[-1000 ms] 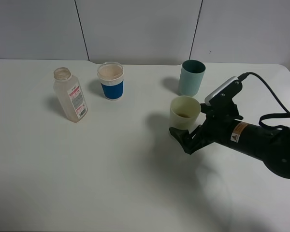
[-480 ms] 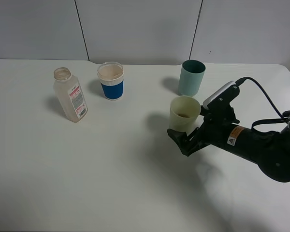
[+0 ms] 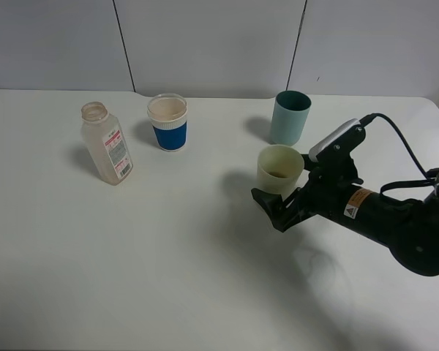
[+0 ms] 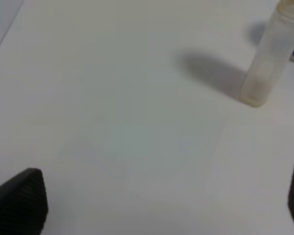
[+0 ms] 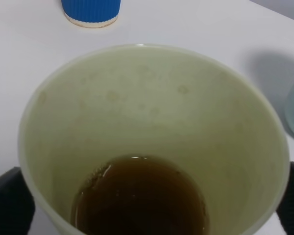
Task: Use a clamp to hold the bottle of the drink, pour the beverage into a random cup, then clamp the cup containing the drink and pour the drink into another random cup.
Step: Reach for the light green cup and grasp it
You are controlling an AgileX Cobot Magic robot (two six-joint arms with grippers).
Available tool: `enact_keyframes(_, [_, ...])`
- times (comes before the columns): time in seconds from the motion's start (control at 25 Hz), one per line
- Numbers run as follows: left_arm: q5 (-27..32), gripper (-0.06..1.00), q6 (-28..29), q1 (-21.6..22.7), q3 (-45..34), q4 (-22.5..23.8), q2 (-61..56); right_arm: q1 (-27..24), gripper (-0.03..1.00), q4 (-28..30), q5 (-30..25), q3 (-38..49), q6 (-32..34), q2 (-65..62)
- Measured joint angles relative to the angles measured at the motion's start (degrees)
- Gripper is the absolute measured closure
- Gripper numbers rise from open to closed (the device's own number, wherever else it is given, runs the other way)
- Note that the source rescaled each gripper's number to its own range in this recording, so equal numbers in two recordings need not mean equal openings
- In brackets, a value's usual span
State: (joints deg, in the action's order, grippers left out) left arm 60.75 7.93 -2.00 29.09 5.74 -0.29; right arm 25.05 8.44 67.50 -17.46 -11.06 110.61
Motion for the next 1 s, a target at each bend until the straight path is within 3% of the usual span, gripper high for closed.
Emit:
enact_keyframes(0.04, [0.0, -0.06, 0.0, 0.0, 0.0, 0.0, 0.0, 0.0, 0.13, 0.0, 0.0, 0.0, 0.0, 0.0])
enact_keyframes(0.08, [0.0, -0.06, 0.0, 0.0, 0.0, 0.0, 0.0, 0.0, 0.29, 0.0, 0.0, 0.0, 0.0, 0.0])
enact_keyframes(0.2, [0.0, -0.06, 0.0, 0.0, 0.0, 0.0, 0.0, 0.0, 0.97, 0.1, 0.0, 0.0, 0.0, 0.0])
enact_keyframes(0.24, [0.0, -0.06, 0.0, 0.0, 0.0, 0.0, 0.0, 0.0, 0.93, 0.0, 0.0, 0.0, 0.0, 0.0])
enact_keyframes(0.68, [0.0, -0.06, 0.0, 0.0, 0.0, 0.0, 0.0, 0.0, 0.93, -0.3, -0.4, 0.0, 0.8, -0.2])
enact_keyframes(1.0, [0.0, -0.06, 0.0, 0.0, 0.0, 0.0, 0.0, 0.0, 0.93, -4.1, -11.9, 0.0, 3.1, -8.0])
